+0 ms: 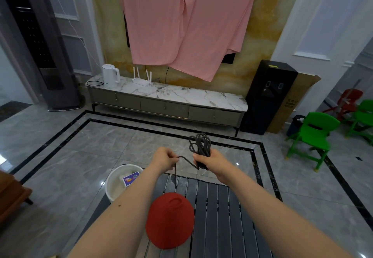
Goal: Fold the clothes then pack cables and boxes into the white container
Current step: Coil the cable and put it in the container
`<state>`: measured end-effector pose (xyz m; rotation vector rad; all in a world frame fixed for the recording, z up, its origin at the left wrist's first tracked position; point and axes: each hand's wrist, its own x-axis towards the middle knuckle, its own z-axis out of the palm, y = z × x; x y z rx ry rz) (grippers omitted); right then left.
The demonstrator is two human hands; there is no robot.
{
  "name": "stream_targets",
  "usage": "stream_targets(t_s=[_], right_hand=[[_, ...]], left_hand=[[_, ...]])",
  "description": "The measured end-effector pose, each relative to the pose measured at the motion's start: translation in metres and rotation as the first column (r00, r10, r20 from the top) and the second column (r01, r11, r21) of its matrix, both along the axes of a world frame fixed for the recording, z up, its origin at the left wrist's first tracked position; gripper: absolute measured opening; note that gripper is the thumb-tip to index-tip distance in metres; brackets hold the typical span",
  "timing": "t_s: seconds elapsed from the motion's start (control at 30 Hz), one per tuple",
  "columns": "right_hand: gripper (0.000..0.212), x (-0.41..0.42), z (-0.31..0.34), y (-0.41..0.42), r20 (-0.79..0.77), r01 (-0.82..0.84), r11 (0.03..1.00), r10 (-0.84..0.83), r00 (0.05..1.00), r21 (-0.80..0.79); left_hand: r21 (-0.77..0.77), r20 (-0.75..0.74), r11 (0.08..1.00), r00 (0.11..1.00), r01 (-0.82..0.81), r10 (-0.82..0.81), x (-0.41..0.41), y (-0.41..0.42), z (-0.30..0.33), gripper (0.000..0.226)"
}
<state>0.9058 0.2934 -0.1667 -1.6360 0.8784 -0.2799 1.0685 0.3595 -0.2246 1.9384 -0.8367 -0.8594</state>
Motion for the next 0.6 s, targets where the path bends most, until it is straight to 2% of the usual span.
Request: stream_targets(t_s=[0.13, 0.27, 0.47, 0.6], right_hand=[[0.012, -0.005, -0.018, -0.002, -0.108, 0.113, 0.993, -0.118, 0.987, -0.045], [0.006, 0.0, -0.025, 0.004, -0.099, 0.114, 0.993, -0.118, 0.988, -0.043], [0.017, 0.003, -0.023, 0.008, -0.134, 0.067, 0.995, -0.077, 0.988, -0.074], [0.028, 0.006, -0.024, 0.01, -0.153, 0.079, 0.994, -0.09, 0.984, -0.078]], left_hand=[[-0.077, -0.056, 0.997, 0.998, 0.012, -0.017, 0.008, -0.002, 0.021, 0.023], [-0.107, -0.129, 0.994, 0.991, 0.028, -0.042, 0.005, -0.007, 0.035, 0.016], [-0.072, -0.32, 0.994, 0.946, -0.086, 0.059, 0.001, -0.007, 0.042, 0.013], [-0.023, -0.411, 0.995, 0.908, -0.101, 0.083, -0.007, -0.008, 0.044, 0.006]])
